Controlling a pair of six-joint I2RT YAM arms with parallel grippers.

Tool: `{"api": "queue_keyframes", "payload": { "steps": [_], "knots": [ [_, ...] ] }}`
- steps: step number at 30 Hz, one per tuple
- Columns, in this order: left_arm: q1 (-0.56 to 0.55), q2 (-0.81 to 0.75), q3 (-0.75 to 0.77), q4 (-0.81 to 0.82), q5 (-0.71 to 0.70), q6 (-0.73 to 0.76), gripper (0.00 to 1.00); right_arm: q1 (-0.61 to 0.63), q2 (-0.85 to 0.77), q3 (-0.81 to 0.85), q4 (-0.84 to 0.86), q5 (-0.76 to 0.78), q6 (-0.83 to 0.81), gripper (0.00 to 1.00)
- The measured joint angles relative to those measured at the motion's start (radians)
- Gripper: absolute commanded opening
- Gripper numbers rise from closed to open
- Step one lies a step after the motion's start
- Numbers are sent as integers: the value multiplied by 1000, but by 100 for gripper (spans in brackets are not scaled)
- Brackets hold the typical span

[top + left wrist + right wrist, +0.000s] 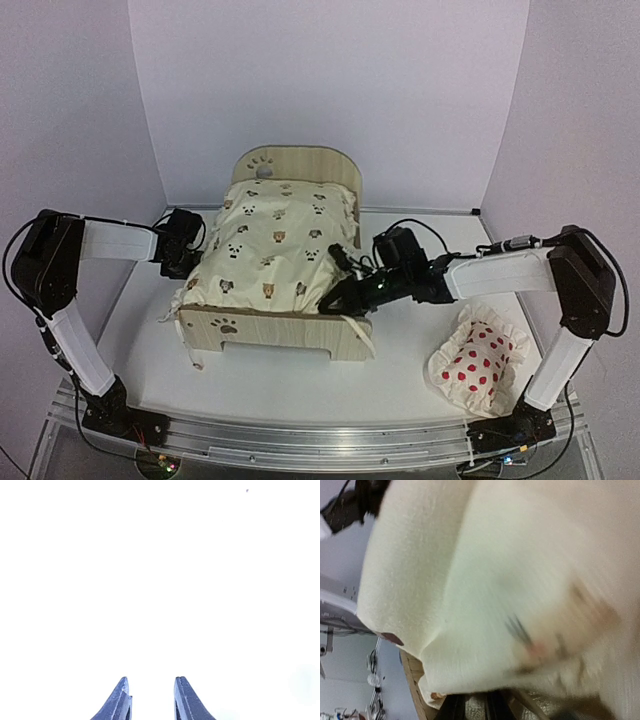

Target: Set up the pet bed

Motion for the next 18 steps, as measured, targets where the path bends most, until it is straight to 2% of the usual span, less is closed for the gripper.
{"api": "queue_keyframes", "payload": {
  "steps": [4,9,12,18],
  "knots": [
    [-23,28,33,53,77,41,29,151,-24,-24,-37,-2,44,16],
    [-45,64,84,92,131,60,28,198,-59,-49,-64,38,49,17],
    [-46,64,85,97,155,58,29,196,-131,-80,-157,165,30,24],
    [-45,64,83,97,180,54,30,191,-379,-154,-350,421,7,45]
  ]
}}
